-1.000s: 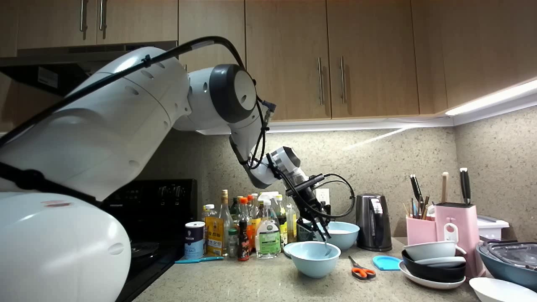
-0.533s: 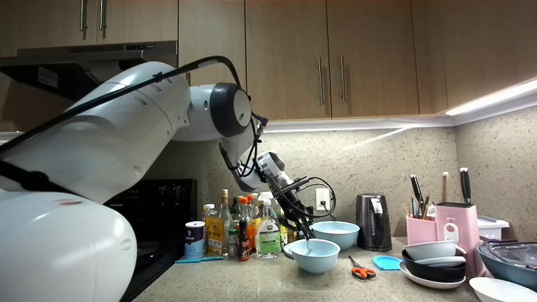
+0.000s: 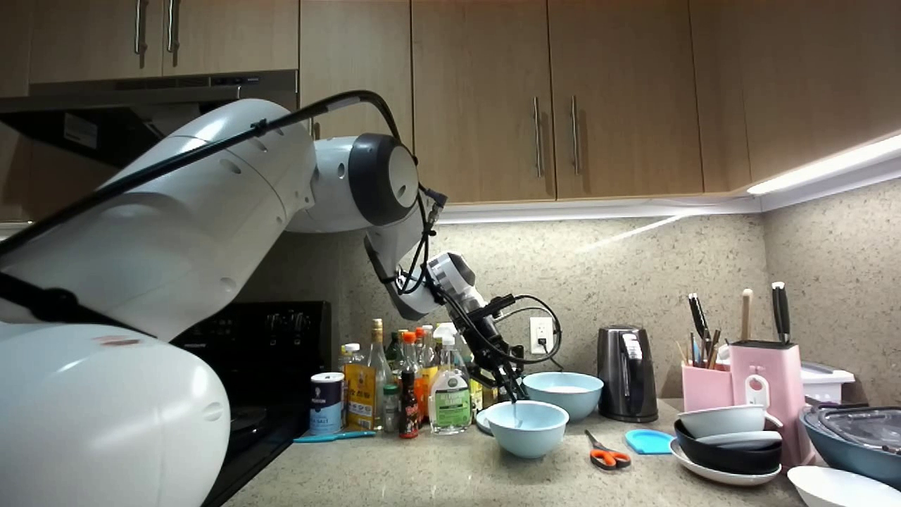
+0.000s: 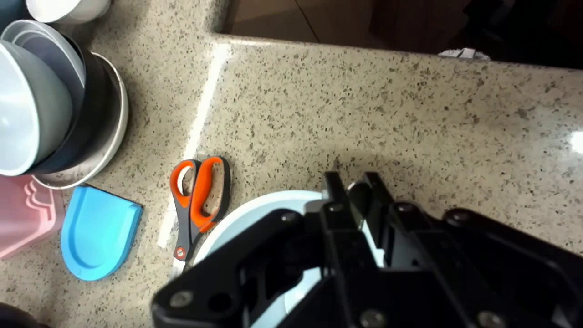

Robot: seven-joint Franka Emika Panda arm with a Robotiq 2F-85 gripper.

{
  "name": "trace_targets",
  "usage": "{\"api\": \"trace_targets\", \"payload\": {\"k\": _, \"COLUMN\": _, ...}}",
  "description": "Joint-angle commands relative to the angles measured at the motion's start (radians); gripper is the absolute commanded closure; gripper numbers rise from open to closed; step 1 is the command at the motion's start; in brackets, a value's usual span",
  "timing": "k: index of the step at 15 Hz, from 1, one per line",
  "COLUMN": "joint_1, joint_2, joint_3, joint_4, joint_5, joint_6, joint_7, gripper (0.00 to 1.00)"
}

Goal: Stir the bowl

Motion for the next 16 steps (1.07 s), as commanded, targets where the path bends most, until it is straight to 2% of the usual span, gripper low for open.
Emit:
{"api": "trace_targets", "payload": {"k": 1, "joint_1": -0.031, "joint_2": -0.102, "joint_3": 0.004, "joint_4": -0.128, "joint_5": 0.011, "joint_6": 0.008, "joint_7": 0.037, "gripper": 0.96}}
{"api": "trace_targets", "payload": {"k": 5, "joint_1": -0.075, "joint_2": -0.179, "joint_3": 0.003, "joint_4": -0.234, "joint_5": 0.04, "joint_6": 0.031, "joint_7": 0.079, "gripper": 0.96}}
{"api": "trace_targets", "payload": {"k": 8, "joint_1": -0.106, "joint_2": -0.204, "joint_3": -0.009, "joint_4": -0.274, "joint_5": 0.02, "joint_6": 0.087, "joint_7": 0.103, "gripper": 0.96}}
{"api": "trace_targets", "payload": {"k": 12, "joint_1": -0.136, "joint_2": -0.169, "joint_3": -0.023, "joint_4": -0.234, "joint_5": 0.006, "joint_6": 0.168, "joint_7": 0.071, "gripper": 0.96}}
{"api": "trace_targets", "payload": {"k": 16, "joint_1": -0.126, "joint_2": -0.129, "joint_3": -0.027, "joint_4": -0.173, "joint_5": -0.011, "joint_6": 0.175, "joint_7": 0.043, "gripper": 0.96}}
